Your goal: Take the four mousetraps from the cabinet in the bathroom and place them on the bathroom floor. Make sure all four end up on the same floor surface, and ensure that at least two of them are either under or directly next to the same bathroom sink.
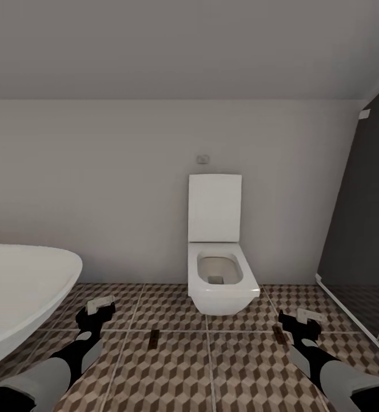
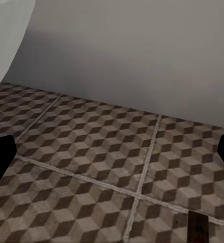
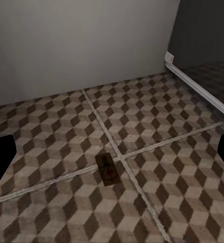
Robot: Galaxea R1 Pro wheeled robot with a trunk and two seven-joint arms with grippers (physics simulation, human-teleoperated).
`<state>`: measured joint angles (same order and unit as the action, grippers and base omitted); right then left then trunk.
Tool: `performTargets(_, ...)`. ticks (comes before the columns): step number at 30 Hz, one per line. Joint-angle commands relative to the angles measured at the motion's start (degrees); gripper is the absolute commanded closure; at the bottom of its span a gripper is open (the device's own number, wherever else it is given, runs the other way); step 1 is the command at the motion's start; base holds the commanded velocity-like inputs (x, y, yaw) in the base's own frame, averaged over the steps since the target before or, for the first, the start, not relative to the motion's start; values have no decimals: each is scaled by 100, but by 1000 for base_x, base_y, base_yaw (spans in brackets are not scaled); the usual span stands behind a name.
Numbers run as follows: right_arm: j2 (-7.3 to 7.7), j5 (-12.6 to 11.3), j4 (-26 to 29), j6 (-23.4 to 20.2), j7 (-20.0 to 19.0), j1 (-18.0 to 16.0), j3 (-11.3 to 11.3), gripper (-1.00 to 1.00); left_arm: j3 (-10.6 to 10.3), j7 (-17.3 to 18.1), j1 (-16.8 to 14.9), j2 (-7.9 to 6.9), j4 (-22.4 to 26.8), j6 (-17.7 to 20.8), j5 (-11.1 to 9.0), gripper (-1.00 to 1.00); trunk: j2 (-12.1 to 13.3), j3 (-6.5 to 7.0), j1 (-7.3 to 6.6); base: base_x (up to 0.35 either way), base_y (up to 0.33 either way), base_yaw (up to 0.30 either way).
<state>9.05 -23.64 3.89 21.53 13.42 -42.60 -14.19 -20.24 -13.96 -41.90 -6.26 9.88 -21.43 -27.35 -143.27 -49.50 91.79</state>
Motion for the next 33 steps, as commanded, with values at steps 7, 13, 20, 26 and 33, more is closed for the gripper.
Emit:
performTargets(7,6,-49,-2,10,18,-3,-52,-100,-50,-40,-3,1,-2,-16,-21,-100,0,38,-7,0,0,0)
performTargets(13,2,-46,-2,10,19,-3,-54,-100,-52,-41,-3,6,-3,-18,-19,-100,163,154,-99,0,0,0)
performTargets(20,2,-44,-2,10,14,-3,-56,-100,-58,-38,-3,10,5,-14,-17,-100,444,280,-253,0,0,0)
performTargets(26,3,-32,-2,4,15,-3,-57,-100,-59,-44,-3,8,16,-18,-14,-100,684,388,-385,0,0,0)
performTargets(33,13,-13,-2,1,19,-3,-57,-100,-59,-43,-3,12,39,-17,-20,-100,965,513,-539,0,0,0)
